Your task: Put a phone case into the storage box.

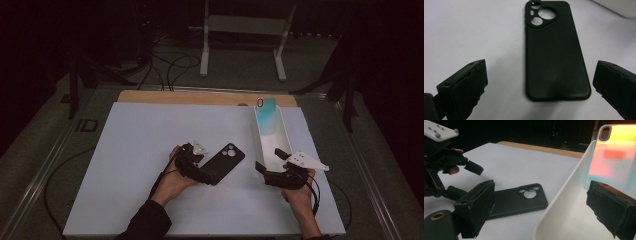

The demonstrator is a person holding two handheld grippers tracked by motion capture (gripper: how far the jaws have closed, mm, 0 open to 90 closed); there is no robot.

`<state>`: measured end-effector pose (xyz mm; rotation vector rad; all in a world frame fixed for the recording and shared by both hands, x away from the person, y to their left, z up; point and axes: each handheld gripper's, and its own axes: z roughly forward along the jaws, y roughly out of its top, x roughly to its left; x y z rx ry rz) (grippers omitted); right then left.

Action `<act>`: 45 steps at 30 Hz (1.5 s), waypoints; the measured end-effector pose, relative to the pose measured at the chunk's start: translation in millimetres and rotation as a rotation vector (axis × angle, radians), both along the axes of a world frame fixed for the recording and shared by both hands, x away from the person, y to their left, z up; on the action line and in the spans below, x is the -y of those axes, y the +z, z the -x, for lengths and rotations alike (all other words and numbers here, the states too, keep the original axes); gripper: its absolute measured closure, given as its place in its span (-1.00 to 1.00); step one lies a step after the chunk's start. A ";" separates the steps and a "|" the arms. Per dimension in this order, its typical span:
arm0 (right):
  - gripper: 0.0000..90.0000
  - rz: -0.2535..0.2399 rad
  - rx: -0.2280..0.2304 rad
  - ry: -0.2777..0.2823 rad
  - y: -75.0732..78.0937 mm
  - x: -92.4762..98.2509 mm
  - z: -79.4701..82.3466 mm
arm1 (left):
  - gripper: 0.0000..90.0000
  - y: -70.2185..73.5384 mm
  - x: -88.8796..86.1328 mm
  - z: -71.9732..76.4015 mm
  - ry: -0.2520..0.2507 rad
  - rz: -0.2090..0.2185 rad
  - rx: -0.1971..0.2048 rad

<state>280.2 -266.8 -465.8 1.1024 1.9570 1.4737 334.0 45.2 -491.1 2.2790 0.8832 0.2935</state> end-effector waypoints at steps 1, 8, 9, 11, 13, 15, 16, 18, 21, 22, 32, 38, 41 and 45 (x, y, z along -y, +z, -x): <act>-0.81 0.001 0.000 -0.001 0.0 0.1 0.0 | -0.99 -2.1 1.5 -1.1 0.000 -0.002 -0.011; -0.81 0.000 0.000 0.003 -0.7 -0.5 -0.3 | -0.99 -11.8 11.6 -5.5 -0.009 -0.019 -0.042; -0.81 0.000 -0.001 0.004 -0.8 -0.9 -0.3 | -0.98 -12.9 13.6 -6.0 -0.010 -0.023 -0.045; -0.81 0.001 0.000 0.005 -1.0 -1.1 -0.3 | -0.98 -15.4 17.5 -7.1 -0.012 -0.032 -0.053; -0.81 0.001 -0.001 0.005 -1.1 -1.2 -0.2 | -0.98 -17.7 20.9 -8.1 -0.018 -0.036 -0.060; -0.81 0.000 -0.003 0.005 -1.3 -1.0 -0.1 | -0.98 -19.3 23.5 -8.8 -0.023 -0.042 -0.068; -0.81 -0.001 -0.004 0.003 -1.4 -1.0 -0.1 | -0.98 -20.3 24.9 -9.1 -0.022 -0.042 -0.073; -0.81 0.001 -0.006 0.003 -1.8 -0.7 -0.3 | -0.98 -22.0 27.3 -9.8 -0.022 -0.045 -0.077; -0.81 0.003 -0.006 0.007 -2.2 -1.1 -0.4 | -0.98 -24.5 30.6 -10.7 -0.028 -0.059 -0.085; -0.81 0.003 -0.005 0.006 -2.3 -1.4 -0.4 | -0.98 -25.2 31.5 -11.0 -0.029 -0.063 -0.085; -0.81 0.002 -0.003 0.006 -2.5 -1.2 -0.4 | -0.95 -27.9 38.9 -11.9 -0.027 -0.098 -0.075; -0.81 0.005 0.000 0.006 -2.6 -1.6 -0.3 | -0.92 -28.0 40.6 -12.4 -0.032 -0.114 -0.071; -0.81 0.004 0.000 0.006 -2.7 -1.7 -0.2 | -0.91 -27.4 40.9 -12.8 -0.029 -0.120 -0.084; -0.81 0.006 -0.001 0.005 -2.7 -1.8 0.0 | -0.89 -25.8 42.6 -13.5 -0.025 -0.136 -0.099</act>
